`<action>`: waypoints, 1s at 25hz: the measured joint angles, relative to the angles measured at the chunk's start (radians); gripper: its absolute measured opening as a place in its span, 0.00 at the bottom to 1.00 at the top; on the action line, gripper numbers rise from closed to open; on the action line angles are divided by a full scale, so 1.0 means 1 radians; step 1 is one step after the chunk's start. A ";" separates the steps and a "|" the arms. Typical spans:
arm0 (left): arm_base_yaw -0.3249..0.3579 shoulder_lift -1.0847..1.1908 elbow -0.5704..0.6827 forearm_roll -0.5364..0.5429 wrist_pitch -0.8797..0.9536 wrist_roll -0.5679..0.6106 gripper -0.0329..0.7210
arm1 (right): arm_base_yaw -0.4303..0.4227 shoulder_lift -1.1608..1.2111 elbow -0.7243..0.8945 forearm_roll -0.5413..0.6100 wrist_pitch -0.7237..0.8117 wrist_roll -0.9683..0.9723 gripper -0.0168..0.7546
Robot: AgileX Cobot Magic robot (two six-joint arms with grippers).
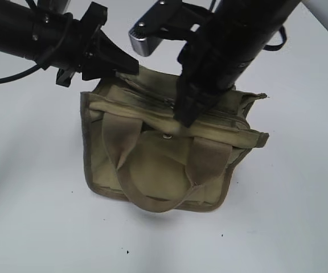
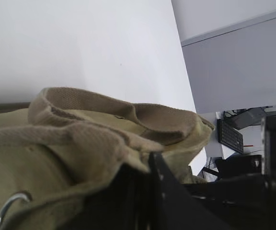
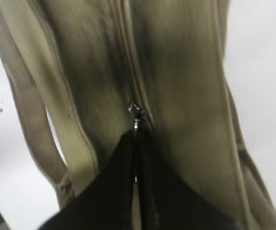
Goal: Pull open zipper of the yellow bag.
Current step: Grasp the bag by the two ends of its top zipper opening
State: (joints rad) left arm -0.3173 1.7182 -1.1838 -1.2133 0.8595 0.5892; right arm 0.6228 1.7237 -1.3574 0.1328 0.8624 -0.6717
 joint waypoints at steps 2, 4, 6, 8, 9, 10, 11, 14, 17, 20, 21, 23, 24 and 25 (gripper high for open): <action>0.000 0.000 -0.001 0.000 0.000 0.000 0.08 | 0.000 -0.027 0.000 -0.073 0.091 0.092 0.02; 0.000 0.000 -0.001 0.000 0.000 0.000 0.08 | -0.003 -0.051 0.000 -0.113 0.170 0.174 0.02; 0.000 0.000 -0.001 0.000 0.002 -0.001 0.08 | -0.020 -0.073 0.001 -0.122 0.241 0.235 0.02; 0.000 0.000 -0.001 0.000 0.005 -0.001 0.08 | -0.049 -0.093 0.001 -0.123 0.288 0.287 0.02; 0.000 0.000 -0.002 0.002 0.005 -0.001 0.08 | -0.071 -0.101 0.001 -0.120 0.302 0.304 0.02; 0.000 0.000 -0.002 0.002 0.005 -0.001 0.08 | -0.094 -0.111 0.001 -0.118 0.311 0.316 0.02; 0.000 -0.001 -0.002 0.005 0.005 -0.001 0.08 | -0.113 -0.122 0.001 -0.113 0.320 0.324 0.02; -0.002 -0.001 -0.004 0.006 0.009 -0.001 0.08 | -0.173 -0.145 0.001 -0.080 0.325 0.333 0.02; 0.000 -0.001 -0.005 0.013 0.006 -0.001 0.08 | -0.234 -0.154 0.017 -0.074 0.339 0.339 0.02; 0.000 -0.001 -0.005 0.014 0.005 -0.001 0.08 | -0.273 -0.160 0.041 -0.056 0.343 0.340 0.02; 0.000 -0.001 -0.005 0.014 0.005 -0.001 0.08 | -0.276 -0.162 0.048 -0.052 0.343 0.340 0.02; 0.000 -0.001 -0.005 0.014 0.005 -0.001 0.08 | -0.277 -0.165 0.053 -0.033 0.347 0.341 0.02; 0.000 -0.001 -0.005 0.016 0.005 -0.001 0.08 | -0.277 -0.166 0.054 -0.022 0.348 0.342 0.02; 0.001 -0.001 -0.005 0.017 0.006 -0.001 0.08 | -0.277 -0.166 0.054 -0.005 0.348 0.342 0.02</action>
State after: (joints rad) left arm -0.3163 1.7172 -1.1888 -1.1965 0.8653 0.5883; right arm 0.3456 1.5580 -1.3033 0.1280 1.2104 -0.3293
